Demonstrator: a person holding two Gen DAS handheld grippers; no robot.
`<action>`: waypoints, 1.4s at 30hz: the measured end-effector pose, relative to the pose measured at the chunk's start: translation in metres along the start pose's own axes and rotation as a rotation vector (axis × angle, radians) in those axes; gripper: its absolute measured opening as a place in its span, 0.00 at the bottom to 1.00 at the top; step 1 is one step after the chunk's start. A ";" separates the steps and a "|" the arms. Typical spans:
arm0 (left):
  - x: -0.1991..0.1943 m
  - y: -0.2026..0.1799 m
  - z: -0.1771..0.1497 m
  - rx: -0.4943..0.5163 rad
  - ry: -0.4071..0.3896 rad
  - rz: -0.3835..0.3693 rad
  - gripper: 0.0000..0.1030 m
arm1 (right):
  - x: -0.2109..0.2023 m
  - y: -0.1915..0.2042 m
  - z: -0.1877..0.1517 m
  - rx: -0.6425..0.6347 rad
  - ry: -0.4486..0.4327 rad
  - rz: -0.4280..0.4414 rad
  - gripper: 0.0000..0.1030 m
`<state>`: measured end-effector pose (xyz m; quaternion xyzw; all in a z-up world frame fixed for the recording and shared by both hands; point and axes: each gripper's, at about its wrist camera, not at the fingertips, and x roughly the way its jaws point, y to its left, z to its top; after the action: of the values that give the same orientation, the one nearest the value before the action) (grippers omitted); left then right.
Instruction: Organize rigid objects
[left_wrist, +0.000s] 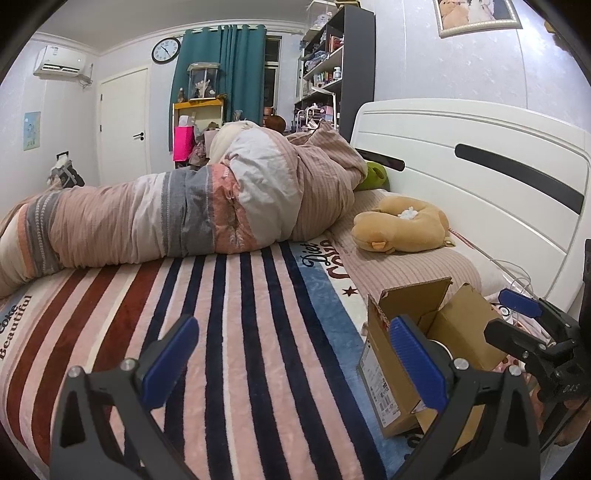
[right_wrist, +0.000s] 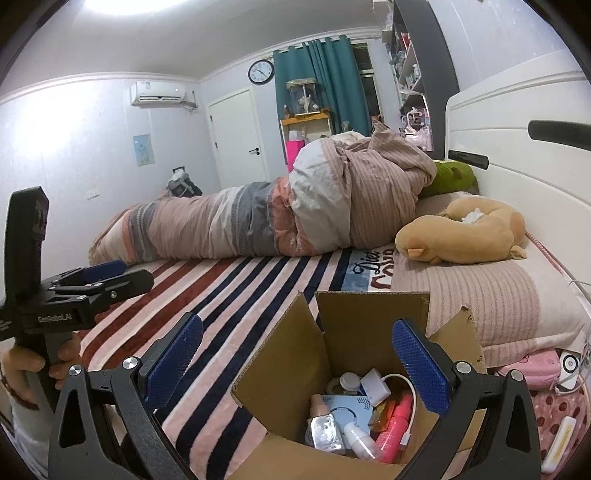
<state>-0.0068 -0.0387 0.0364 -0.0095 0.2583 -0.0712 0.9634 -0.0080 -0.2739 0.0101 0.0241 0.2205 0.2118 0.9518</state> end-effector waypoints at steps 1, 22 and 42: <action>0.000 0.001 0.000 -0.001 0.000 0.001 0.99 | 0.000 0.001 0.000 0.000 0.001 -0.002 1.00; -0.002 0.003 0.000 -0.010 0.006 0.005 0.99 | -0.002 0.011 -0.002 -0.001 -0.011 -0.026 1.00; -0.003 0.002 0.000 -0.011 0.006 0.006 0.99 | -0.004 0.014 -0.002 0.003 -0.013 -0.028 1.00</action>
<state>-0.0091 -0.0368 0.0376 -0.0135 0.2614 -0.0668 0.9628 -0.0176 -0.2631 0.0123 0.0239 0.2149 0.1981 0.9560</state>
